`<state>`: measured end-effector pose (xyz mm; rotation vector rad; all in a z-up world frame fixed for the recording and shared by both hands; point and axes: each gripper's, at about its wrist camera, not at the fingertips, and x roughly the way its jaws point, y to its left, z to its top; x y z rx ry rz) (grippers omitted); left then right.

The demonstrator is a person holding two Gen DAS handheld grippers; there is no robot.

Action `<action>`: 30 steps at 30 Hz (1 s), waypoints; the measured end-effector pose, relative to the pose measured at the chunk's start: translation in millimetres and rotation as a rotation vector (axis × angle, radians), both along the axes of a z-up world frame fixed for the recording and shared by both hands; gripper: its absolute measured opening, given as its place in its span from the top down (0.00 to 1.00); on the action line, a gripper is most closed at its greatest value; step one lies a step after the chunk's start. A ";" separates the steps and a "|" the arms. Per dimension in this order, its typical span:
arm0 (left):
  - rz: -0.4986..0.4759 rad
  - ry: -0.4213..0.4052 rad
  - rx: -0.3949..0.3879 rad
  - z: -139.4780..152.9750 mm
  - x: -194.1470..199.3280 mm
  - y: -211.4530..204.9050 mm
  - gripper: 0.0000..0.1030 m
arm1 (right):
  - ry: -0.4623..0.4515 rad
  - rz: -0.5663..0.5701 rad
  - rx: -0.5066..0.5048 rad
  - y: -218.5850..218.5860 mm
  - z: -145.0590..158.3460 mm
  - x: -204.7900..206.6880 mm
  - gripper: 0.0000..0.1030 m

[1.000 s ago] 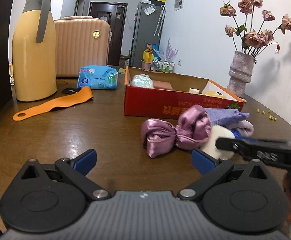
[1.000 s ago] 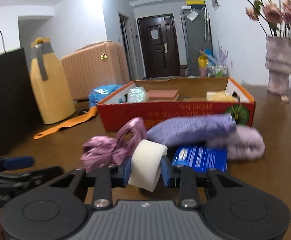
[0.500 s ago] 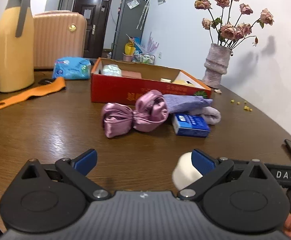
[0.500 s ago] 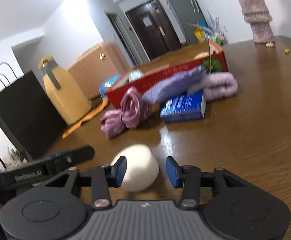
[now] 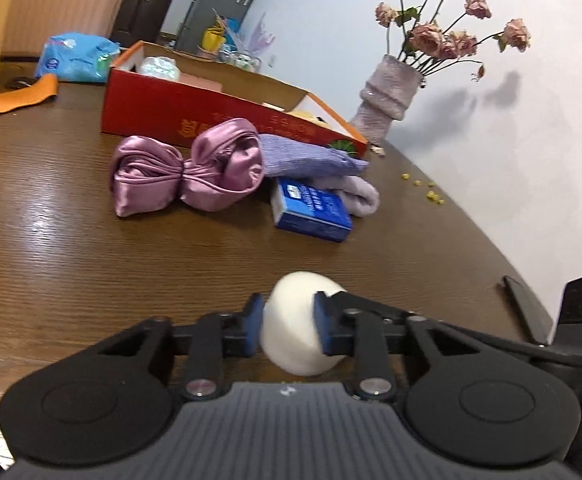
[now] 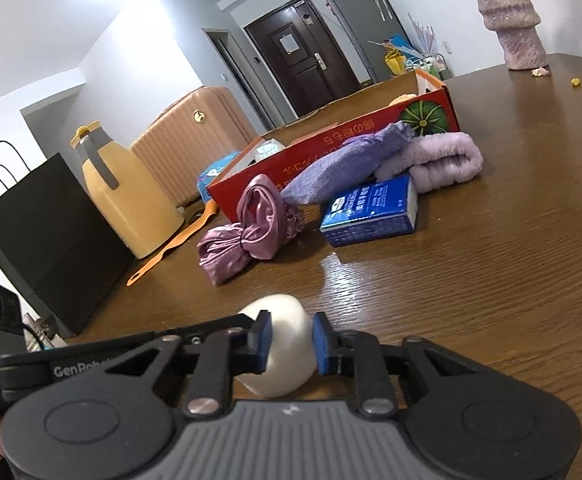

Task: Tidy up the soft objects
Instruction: 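Carry the white foam roll with both grippers over the box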

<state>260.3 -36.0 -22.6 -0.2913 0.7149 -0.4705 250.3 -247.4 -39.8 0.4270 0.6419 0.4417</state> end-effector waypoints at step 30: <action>0.029 0.092 -0.082 92.5 348.3 -16.5 0.79 | 0.082 -0.056 0.007 -21.6 101.2 349.2 0.83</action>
